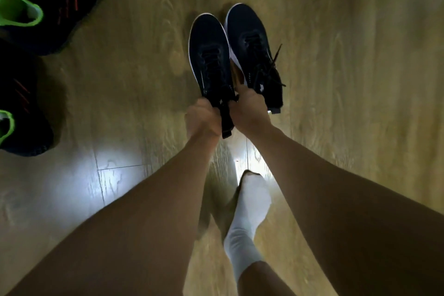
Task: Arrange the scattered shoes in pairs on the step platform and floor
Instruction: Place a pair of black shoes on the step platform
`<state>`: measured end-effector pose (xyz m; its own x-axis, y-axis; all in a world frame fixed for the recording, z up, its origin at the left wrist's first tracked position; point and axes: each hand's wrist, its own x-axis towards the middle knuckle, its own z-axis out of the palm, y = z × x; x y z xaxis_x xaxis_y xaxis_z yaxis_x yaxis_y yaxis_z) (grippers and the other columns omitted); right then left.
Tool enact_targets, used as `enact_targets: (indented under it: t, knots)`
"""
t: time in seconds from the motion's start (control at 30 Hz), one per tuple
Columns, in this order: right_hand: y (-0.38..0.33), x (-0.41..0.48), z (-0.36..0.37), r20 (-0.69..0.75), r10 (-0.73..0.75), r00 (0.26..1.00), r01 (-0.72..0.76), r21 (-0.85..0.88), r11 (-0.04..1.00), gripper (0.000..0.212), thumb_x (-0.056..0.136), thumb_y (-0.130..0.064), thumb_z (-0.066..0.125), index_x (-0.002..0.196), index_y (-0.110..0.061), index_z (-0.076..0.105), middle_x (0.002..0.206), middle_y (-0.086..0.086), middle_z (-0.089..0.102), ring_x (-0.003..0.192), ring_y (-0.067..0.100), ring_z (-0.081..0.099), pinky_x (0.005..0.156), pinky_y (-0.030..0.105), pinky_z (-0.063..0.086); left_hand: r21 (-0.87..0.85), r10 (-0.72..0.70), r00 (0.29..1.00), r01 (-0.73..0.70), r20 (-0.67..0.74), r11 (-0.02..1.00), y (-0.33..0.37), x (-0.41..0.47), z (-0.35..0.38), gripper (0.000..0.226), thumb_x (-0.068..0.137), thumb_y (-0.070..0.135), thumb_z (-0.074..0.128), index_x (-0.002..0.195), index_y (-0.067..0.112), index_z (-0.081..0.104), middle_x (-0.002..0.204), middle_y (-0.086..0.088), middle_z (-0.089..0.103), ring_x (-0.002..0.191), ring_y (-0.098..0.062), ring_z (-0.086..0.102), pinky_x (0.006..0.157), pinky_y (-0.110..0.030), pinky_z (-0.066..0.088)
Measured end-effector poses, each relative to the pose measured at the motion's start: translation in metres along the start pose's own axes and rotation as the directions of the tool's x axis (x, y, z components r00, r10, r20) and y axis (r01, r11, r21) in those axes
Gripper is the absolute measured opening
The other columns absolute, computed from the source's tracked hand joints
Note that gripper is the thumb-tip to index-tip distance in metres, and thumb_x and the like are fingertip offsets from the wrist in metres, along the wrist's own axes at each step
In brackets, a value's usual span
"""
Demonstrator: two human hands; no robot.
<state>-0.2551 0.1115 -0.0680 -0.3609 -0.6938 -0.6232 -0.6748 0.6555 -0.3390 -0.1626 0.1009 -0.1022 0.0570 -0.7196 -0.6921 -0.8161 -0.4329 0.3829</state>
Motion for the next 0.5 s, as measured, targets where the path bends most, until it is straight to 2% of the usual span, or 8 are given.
enact_targets:
  t: [0.07,0.13,0.17,0.23,0.3,0.37,0.43,0.5]
  knots:
    - [0.006,-0.001,-0.011,-0.105,-0.053,0.993,0.059,0.057,0.997,0.022,0.090,-0.006,0.044,0.103,-0.004,0.063,0.085,0.014,0.067,0.077,0.029,0.064,0.062,0.032,0.049,-0.026,0.003,1.000,-0.002,0.018,1.000,0.002,0.001,0.002,0.023,0.089,0.020,0.054,0.104,0.004,0.061,0.097,-0.016,0.065,0.089,-0.030,0.064,0.062,-0.028,0.044]
    - [0.009,0.003,-0.025,-0.291,-0.103,0.951,0.135,0.093,0.986,0.024,0.090,-0.004,0.042,0.093,-0.004,0.065,0.080,0.010,0.068,0.069,0.023,0.063,0.056,0.029,0.046,-0.044,-0.020,0.999,0.021,0.028,0.999,0.008,0.003,0.001,0.025,0.089,0.021,0.056,0.105,0.004,0.061,0.100,-0.016,0.065,0.093,-0.030,0.064,0.065,-0.027,0.044]
    - [0.012,0.008,-0.032,-0.369,-0.090,0.925,0.142,0.116,0.983,0.025,0.089,-0.003,0.041,0.093,-0.006,0.066,0.082,0.008,0.068,0.070,0.020,0.063,0.055,0.025,0.044,-0.043,-0.033,0.999,0.035,0.031,0.998,0.012,0.005,0.001,0.026,0.090,0.022,0.056,0.108,0.004,0.060,0.102,-0.016,0.065,0.095,-0.030,0.063,0.067,-0.027,0.045]
    - [0.022,0.021,-0.043,-0.439,-0.003,0.899,0.076,0.149,0.986,0.031,0.086,0.001,0.045,0.108,-0.011,0.063,0.101,0.005,0.066,0.083,0.016,0.063,0.062,0.018,0.044,-0.019,-0.049,0.998,0.050,0.032,0.999,0.018,0.008,0.001,0.027,0.091,0.022,0.055,0.111,0.004,0.058,0.106,-0.016,0.064,0.098,-0.030,0.063,0.068,-0.027,0.046]
    - [0.034,0.033,-0.044,-0.386,0.086,0.918,-0.036,0.135,0.990,0.043,0.084,0.000,0.050,0.125,-0.012,0.052,0.119,0.006,0.059,0.102,0.020,0.059,0.077,0.021,0.045,0.006,-0.060,0.998,0.060,0.029,0.998,0.022,0.012,0.001,0.026,0.092,0.019,0.055,0.113,0.003,0.057,0.108,-0.016,0.064,0.099,-0.028,0.063,0.067,-0.027,0.045]
    - [0.045,0.045,-0.040,-0.233,0.222,0.947,-0.190,0.149,0.970,0.049,0.085,-0.004,0.051,0.132,-0.013,0.042,0.123,0.009,0.056,0.109,0.027,0.056,0.086,0.032,0.049,0.034,-0.064,0.997,0.063,0.033,0.997,0.023,0.017,0.001,0.025,0.093,0.016,0.055,0.113,0.003,0.057,0.109,-0.015,0.064,0.100,-0.028,0.063,0.067,-0.025,0.044]
    - [0.051,0.056,-0.034,-0.097,0.335,0.937,-0.314,0.183,0.932,0.039,0.089,-0.010,0.049,0.127,-0.014,0.047,0.116,0.009,0.059,0.102,0.030,0.060,0.083,0.042,0.055,0.058,-0.063,0.997,0.061,0.042,0.996,0.024,0.019,0.001,0.024,0.093,0.015,0.055,0.113,0.003,0.057,0.110,-0.015,0.064,0.100,-0.028,0.064,0.068,-0.025,0.044]
    - [0.054,0.060,-0.027,-0.091,0.388,0.917,-0.365,0.199,0.909,0.030,0.091,-0.011,0.046,0.120,-0.014,0.054,0.108,0.008,0.062,0.086,0.025,0.061,0.068,0.035,0.055,0.082,-0.079,0.996,0.075,0.048,0.994,0.025,0.019,0.003,0.022,0.093,0.012,0.054,0.113,0.003,0.056,0.109,-0.015,0.065,0.097,-0.027,0.064,0.067,-0.026,0.046]
